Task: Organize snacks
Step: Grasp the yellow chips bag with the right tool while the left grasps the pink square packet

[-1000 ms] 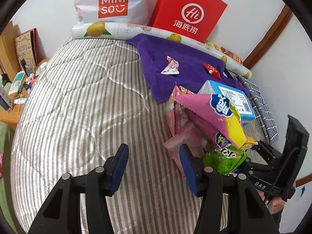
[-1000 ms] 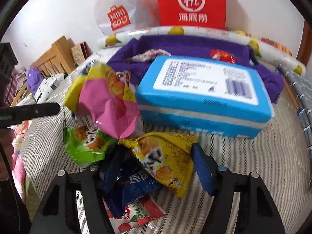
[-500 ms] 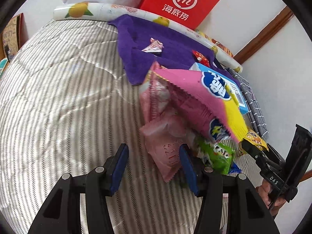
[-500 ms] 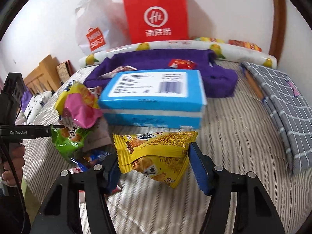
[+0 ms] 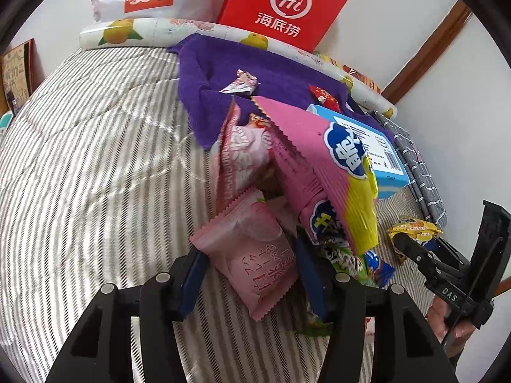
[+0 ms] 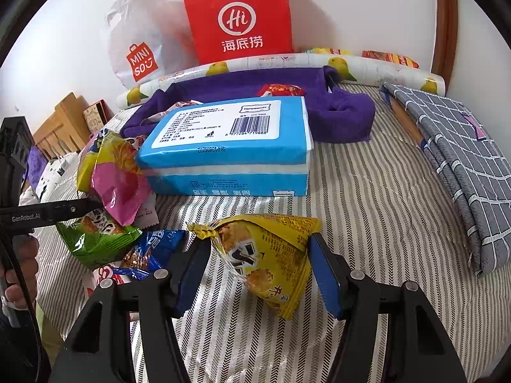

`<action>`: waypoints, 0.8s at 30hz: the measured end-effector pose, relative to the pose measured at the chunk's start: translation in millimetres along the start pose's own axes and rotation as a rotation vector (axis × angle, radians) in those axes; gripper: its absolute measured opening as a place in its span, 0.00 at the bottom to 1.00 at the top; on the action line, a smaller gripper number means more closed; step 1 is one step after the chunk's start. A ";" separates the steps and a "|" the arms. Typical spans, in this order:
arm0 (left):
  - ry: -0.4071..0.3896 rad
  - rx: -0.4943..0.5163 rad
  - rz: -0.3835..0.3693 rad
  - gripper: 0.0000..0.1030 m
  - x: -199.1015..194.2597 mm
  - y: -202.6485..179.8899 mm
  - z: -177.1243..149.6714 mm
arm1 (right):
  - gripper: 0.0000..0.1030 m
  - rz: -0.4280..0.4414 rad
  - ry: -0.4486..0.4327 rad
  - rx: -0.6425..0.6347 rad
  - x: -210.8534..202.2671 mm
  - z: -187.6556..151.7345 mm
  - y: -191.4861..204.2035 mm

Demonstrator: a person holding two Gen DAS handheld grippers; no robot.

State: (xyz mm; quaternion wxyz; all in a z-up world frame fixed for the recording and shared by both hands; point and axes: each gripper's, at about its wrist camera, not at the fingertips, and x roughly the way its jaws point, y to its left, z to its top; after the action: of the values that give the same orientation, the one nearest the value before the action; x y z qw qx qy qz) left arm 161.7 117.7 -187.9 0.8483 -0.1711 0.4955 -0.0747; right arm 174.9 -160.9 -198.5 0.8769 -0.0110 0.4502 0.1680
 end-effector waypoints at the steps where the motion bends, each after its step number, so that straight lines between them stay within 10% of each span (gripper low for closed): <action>1: -0.001 0.004 0.002 0.51 -3.9 2.2 -1.8 | 0.60 0.001 0.000 0.000 0.1 -0.2 0.1; 18: -0.014 0.079 0.212 0.64 -1.2 -2.9 -14.9 | 0.60 -0.023 -0.015 0.003 -11.1 -4.4 -6.3; 24: -0.035 0.037 0.200 0.42 -8.4 5.2 -13.5 | 0.60 -0.037 -0.013 -0.004 -16.0 -6.3 -8.2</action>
State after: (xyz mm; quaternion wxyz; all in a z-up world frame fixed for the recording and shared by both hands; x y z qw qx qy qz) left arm 145.6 122.1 -189.1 0.8631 -0.1064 0.4937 0.0040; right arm 163.8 -174.2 -190.6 0.8827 -0.0202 0.4440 0.1527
